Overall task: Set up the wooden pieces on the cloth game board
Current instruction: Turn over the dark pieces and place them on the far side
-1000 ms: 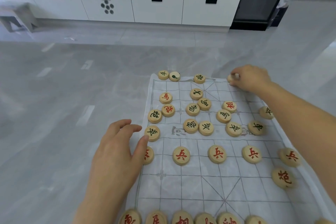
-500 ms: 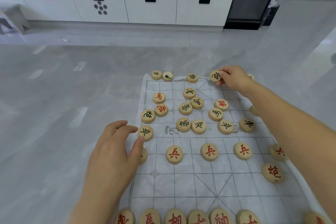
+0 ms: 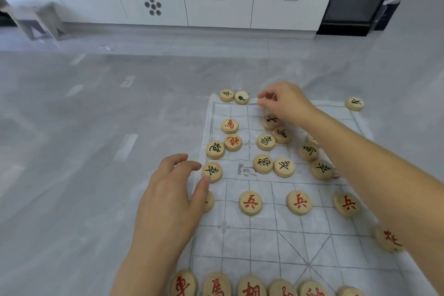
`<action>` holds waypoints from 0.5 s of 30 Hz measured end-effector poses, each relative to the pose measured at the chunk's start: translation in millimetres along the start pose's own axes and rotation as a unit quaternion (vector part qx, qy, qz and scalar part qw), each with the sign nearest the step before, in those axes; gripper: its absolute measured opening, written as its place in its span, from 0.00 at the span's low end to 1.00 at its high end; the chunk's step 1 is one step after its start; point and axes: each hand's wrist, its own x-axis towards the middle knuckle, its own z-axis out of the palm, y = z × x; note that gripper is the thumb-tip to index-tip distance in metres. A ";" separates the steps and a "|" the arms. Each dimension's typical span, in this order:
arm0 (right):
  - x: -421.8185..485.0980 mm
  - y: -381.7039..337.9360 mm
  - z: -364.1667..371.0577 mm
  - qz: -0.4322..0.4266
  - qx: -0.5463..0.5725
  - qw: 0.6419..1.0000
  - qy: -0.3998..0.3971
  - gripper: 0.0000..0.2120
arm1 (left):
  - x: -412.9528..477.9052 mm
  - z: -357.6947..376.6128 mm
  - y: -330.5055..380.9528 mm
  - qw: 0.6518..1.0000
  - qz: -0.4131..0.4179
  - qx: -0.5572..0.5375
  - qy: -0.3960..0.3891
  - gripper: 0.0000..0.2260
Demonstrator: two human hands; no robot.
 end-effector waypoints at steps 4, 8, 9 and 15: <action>-8.0 -46.8 31.7 -0.069 -0.082 0.993 -0.043 0.17 | 0.3 -0.4 -1.2 1.000 0.004 -0.001 0.000 0.13; -0.9 -62.1 50.4 -0.036 -0.178 0.981 -0.065 0.17 | 0.9 -0.8 0.0 1.000 0.007 -0.008 0.002 0.13; 0.4 -64.7 50.6 -0.023 -0.167 0.983 -0.073 0.14 | 0.9 -1.1 1.0 1.000 0.007 -0.007 0.003 0.14; -58.7 -54.8 -16.1 0.003 0.103 0.994 -0.032 0.10 | -2.1 -3.9 11.1 1.000 0.029 -0.007 0.002 0.14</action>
